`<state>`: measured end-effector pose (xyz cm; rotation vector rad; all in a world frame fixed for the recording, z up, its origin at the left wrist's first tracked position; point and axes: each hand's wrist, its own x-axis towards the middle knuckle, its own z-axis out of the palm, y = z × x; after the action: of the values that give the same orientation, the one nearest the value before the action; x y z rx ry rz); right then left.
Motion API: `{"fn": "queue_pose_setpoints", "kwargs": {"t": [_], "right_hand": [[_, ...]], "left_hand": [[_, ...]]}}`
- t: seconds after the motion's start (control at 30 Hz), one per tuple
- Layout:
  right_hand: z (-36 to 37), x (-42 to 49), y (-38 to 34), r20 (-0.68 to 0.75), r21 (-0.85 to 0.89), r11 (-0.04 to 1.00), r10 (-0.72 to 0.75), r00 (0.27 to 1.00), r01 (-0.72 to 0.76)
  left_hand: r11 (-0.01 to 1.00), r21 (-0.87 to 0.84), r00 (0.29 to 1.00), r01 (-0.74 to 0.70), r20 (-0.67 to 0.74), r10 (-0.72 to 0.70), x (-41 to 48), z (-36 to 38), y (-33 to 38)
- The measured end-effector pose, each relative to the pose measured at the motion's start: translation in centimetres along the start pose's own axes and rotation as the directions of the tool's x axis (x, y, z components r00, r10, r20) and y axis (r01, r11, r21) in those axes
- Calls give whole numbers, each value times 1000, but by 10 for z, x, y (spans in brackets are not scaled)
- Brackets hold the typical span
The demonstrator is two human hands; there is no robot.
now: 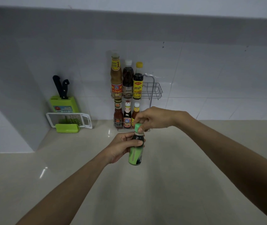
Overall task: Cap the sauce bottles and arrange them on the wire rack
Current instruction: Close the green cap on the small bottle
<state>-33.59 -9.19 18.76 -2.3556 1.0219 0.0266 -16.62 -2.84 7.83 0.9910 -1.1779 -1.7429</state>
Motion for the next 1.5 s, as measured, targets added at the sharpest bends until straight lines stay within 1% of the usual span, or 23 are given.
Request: {"fn": "queue_pose_setpoints", "kwargs": {"t": [0.07, 0.17, 0.2, 0.27, 0.4, 0.47, 0.57, 0.63, 0.7, 0.77, 0.83, 0.87, 0.93, 0.97, 1.0, 1.1, 1.17, 1.2, 1.27, 1.33, 1.4, 1.47, 1.5], "right_hand": [[10, 2, -1, -92, -83, 996, 27, 995, -34], [27, 5, 1, -216, -373, 927, -60, 975, -26], [31, 4, 1, -258, -405, 914, -84, 962, -29], [34, 4, 3, -300, -348, 937, -109, 948, -2], [26, 2, 4, -226, -188, 981, -98, 969, 55], [22, 1, 2, -166, -190, 978, -115, 979, 83], [17, 1, 0, -91, -170, 977, -147, 985, 130], [10, -1, 0, -15, -62, 988, -141, 990, 140], [1, -3, 0, 68, 76, 992, -111, 991, 105], [-4, -5, -2, 109, 119, 991, -78, 991, 65], [-2, -4, -5, 27, -12, 999, -29, 999, 30], [3, -4, -6, -46, -134, 991, -18, 999, 11], [15, -3, -8, -172, -451, 892, -52, 984, -32], [18, -2, -9, -199, -549, 834, -74, 977, -49], [18, -3, -9, -203, -580, 813, -79, 976, -55], [10, -9, -8, -182, -486, 874, -91, 979, -9], [10, -11, -9, -159, -518, 854, -145, 977, 42], [15, -10, -9, -169, -566, 824, -155, 973, 33], [26, -6, -13, -278, -618, 780, -98, 956, -100], [32, 0, -16, -370, -593, 771, -4, 929, -233], [29, 0, -18, -327, -577, 784, 35, 945, -228], [18, -6, -16, -199, -483, 864, 49, 979, -142], [12, -10, -15, -140, -447, 891, 10, 990, -72]], "left_hand": [[997, 54, 992, -52, -109, 58, 4, 4, -4], [974, 192, 964, -121, -210, 161, 8, 6, -10], [963, 235, 958, -131, -221, 184, 8, 6, -11], [947, 284, 951, -147, -224, 215, 8, 5, -13], [942, 307, 958, -138, -201, 206, 9, 4, -15], [929, 347, 976, -132, -120, 184, 9, 2, -13], [942, 308, 991, -130, 11, 133, 6, 0, -7], [962, 246, 990, -122, 103, 99, 5, -4, -3], [970, 208, 980, -123, 179, 86, 5, -6, 0], [971, 201, 980, -126, 178, 90, 6, -3, 2], [965, 213, 988, -150, 78, 136, 8, 4, 0], [955, 246, 986, -166, 11, 168, 10, 7, -3], [933, 315, 975, -177, -75, 210, 15, 8, -9], [927, 335, 976, -168, -75, 204, 15, 8, -10], [925, 344, 980, -160, -53, 189, 15, 9, -10], [923, 346, 984, -172, 22, 175, 12, 7, -7], [929, 323, 982, -183, 17, 187, 12, 8, -5], [929, 322, 982, -182, 6, 190, 13, 8, -4], [923, 340, 980, -180, -22, 199, 15, 10, -6], [915, 362, 976, -178, -50, 210, 15, 11, -10], [910, 378, 976, -170, -64, 209, 14, 10, -12], [924, 344, 980, -170, -45, 196, 11, 7, -12], [931, 321, 981, -174, -30, 194, 10, 5, -10]]}}
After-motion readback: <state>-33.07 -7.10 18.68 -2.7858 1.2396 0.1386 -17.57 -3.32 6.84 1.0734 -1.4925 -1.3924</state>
